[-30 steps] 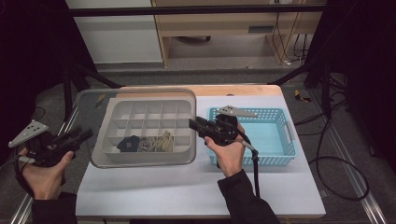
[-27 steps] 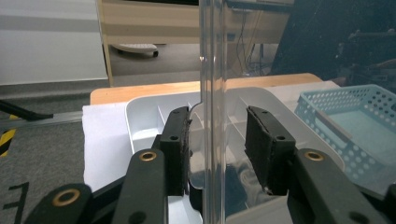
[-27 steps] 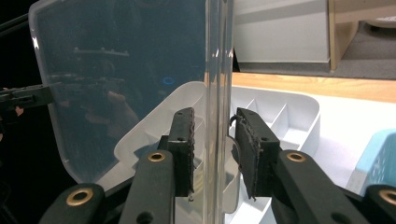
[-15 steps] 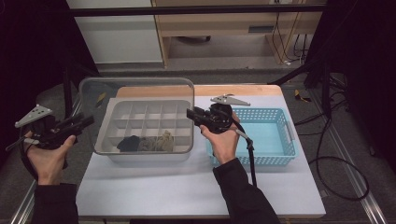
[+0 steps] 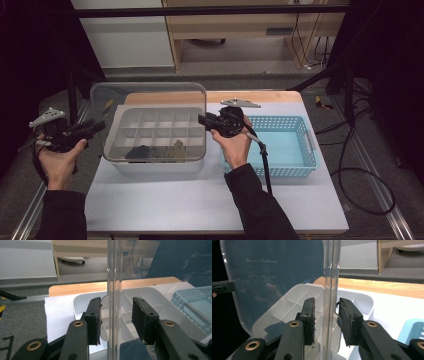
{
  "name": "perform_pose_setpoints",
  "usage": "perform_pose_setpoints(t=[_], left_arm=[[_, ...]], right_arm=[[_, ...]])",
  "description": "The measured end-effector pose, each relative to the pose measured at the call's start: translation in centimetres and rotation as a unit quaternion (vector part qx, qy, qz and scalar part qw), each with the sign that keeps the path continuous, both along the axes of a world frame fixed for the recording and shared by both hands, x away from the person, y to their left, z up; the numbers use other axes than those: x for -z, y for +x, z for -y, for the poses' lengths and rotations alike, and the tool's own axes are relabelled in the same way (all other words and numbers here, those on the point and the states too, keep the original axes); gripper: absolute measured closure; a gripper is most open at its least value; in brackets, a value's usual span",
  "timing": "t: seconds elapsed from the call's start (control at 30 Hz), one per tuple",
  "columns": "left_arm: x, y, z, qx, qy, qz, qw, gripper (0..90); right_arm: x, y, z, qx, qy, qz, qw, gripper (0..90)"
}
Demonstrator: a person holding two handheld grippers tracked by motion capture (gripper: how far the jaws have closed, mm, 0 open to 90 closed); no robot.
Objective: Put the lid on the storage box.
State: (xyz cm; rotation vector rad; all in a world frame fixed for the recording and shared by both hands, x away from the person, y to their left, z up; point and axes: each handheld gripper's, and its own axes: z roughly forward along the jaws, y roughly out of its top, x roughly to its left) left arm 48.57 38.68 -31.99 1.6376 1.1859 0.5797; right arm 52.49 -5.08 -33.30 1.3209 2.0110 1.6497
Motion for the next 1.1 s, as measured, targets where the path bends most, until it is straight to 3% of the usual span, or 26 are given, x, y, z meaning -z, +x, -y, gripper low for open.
perform_pose_setpoints(t=[0.33, 0.83, 1.1], left_arm=[[1.2, 0.8, -0.5, 0.001, -0.005, -0.012, 0.9999, 57.8], [1.7, 0.6, -0.8, -0.001, -0.005, -0.018, 0.9998, 57.0], [2.0, 0.9, -0.6, -0.007, -0.004, -0.018, 0.9998, 54.8]], right_arm=[[0.3, 0.1, -0.5, 0.000, -0.015, -0.006, 0.9999, 67.8], [0.1, -0.2, -1.0, -0.004, -0.026, -0.009, 0.9996, 68.2], [0.7, 0.1, -1.1, -0.005, -0.030, 0.006, 0.9995, 67.6]])
